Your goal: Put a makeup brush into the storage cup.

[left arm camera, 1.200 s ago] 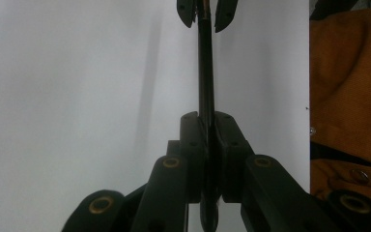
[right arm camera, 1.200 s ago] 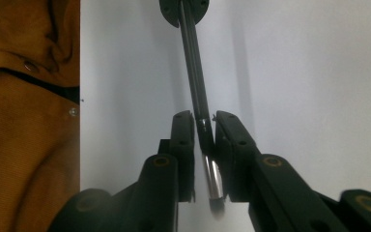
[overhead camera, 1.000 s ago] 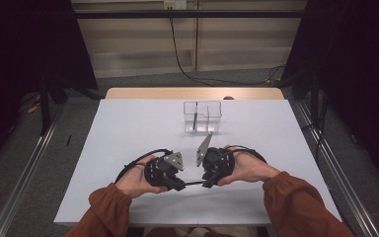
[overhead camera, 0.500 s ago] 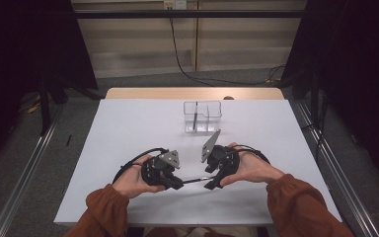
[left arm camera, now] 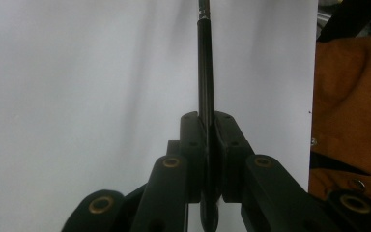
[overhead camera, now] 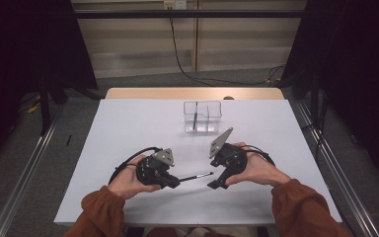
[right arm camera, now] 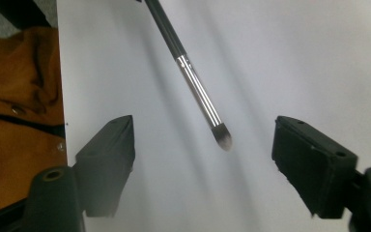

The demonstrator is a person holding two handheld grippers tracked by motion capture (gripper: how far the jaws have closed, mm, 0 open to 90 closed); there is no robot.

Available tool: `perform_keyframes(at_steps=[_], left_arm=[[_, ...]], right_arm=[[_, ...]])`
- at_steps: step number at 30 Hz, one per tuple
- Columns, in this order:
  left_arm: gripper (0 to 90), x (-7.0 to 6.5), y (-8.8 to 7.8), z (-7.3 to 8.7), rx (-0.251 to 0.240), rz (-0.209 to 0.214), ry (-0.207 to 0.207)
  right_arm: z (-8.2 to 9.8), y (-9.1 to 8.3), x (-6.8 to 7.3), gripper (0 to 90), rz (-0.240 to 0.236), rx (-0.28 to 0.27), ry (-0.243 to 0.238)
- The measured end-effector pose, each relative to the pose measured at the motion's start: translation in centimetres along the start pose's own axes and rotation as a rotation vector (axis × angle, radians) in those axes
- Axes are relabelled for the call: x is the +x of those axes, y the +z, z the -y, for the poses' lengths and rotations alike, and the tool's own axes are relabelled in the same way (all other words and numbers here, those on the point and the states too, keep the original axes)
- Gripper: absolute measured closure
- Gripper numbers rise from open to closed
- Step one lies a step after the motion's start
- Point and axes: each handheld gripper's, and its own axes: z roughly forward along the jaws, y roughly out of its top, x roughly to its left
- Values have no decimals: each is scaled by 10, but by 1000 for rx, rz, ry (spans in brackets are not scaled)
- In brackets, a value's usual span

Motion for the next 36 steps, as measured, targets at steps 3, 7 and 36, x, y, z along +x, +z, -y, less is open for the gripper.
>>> perform_keyframes(at_steps=[3,7,36], left_arm=[[839,0,-1,2,-15,4,-9],[839,1,-4,6,-30,-5,-21],[839,0,-19,30,-231,-74,-94]], right_arm=[[4,-2,-1,183,7,-26,12],[11,-6,-3,171,21,-46,37],[40,-8,-1,74,35,-196,99]])
